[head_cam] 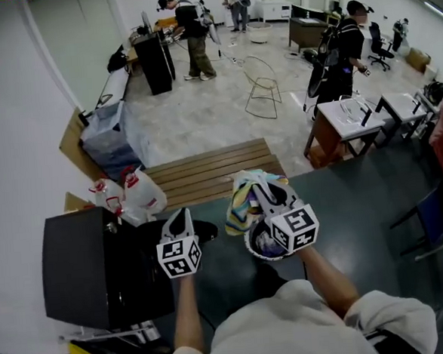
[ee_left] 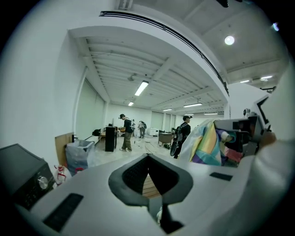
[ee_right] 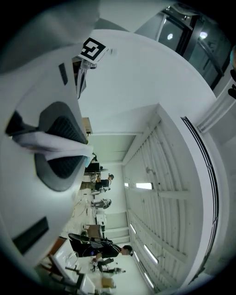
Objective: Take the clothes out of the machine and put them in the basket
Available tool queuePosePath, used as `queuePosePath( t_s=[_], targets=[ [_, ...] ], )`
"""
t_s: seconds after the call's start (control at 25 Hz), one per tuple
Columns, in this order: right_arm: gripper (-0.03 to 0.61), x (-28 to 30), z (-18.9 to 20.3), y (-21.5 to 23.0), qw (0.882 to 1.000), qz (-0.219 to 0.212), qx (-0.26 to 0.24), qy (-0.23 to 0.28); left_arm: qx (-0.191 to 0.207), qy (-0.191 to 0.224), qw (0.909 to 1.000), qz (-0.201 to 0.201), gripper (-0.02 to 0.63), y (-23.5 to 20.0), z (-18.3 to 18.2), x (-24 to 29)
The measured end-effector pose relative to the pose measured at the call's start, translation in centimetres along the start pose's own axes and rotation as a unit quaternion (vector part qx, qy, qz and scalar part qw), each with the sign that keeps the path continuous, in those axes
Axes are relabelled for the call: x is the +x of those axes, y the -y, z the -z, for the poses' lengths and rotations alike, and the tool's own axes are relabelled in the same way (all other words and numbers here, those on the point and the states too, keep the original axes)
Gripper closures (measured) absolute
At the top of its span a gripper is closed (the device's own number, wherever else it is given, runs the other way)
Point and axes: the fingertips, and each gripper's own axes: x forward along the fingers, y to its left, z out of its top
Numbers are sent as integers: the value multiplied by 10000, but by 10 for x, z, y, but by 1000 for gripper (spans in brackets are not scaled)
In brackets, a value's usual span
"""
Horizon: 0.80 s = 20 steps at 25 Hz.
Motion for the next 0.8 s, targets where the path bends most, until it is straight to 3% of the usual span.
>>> queuePosePath(
  t_s=[0.24,0.4,0.6,0.8],
  targets=[
    [517,-29,15,97,9983,560,95,-84,180,-190,9970,724,595,94,2,83],
    [517,-46,32,144,9967,754,183,-241,222,-341,9942,991,595,144,10,120],
    [517,-58,54,187,9943,906,340,-447,220,-588,9916,1129,595,181,27,151],
    [517,-63,91,207,9908,979,564,-746,177,-883,9897,1116,595,190,53,165]
  ],
)
